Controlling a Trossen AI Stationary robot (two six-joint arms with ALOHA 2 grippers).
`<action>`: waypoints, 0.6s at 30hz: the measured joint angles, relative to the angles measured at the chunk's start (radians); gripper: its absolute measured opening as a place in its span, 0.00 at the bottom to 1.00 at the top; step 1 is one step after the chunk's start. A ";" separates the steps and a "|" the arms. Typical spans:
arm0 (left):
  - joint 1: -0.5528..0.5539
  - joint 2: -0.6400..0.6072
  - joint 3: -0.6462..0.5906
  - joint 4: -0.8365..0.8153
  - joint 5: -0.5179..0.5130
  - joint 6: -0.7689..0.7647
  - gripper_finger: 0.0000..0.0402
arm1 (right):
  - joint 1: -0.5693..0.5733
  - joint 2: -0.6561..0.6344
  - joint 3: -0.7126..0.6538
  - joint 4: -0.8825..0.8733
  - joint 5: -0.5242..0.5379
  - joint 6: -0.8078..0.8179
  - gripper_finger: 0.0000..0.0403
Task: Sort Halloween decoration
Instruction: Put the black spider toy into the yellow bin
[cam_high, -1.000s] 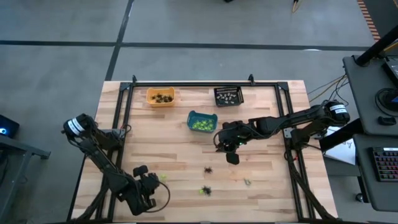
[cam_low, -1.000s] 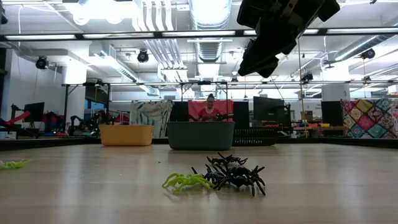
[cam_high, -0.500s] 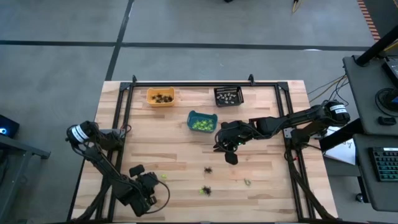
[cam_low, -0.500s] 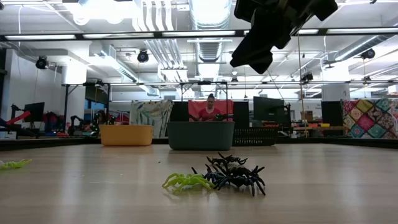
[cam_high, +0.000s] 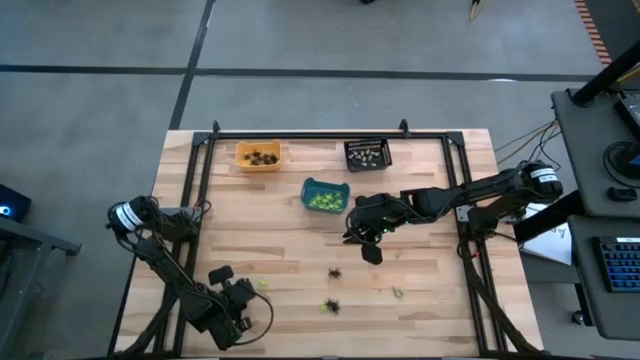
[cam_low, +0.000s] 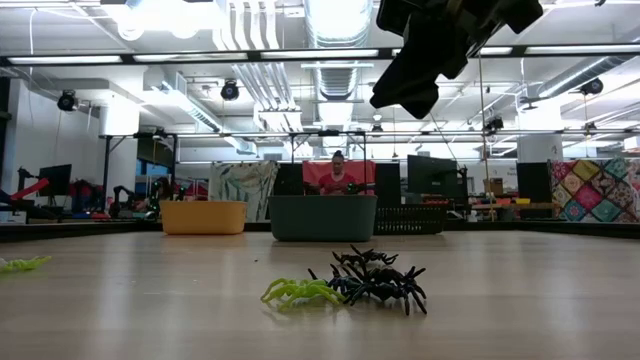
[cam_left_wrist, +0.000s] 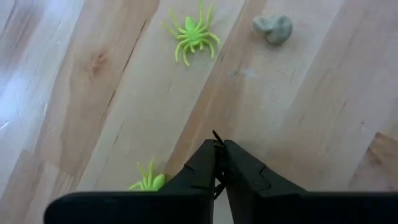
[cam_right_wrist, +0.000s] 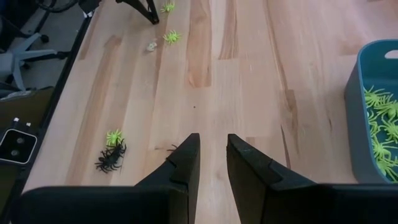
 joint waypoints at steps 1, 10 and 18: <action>0.000 0.000 0.009 -0.009 -0.007 0.008 0.01 | 0.000 0.000 0.000 0.000 0.000 0.000 0.17; 0.005 -0.047 0.124 -0.114 -0.145 0.054 0.00 | 0.000 0.000 0.000 0.000 0.000 -0.001 0.17; 0.090 -0.145 0.271 0.002 -0.435 0.455 0.00 | 0.000 0.000 0.000 0.007 0.000 -0.023 0.17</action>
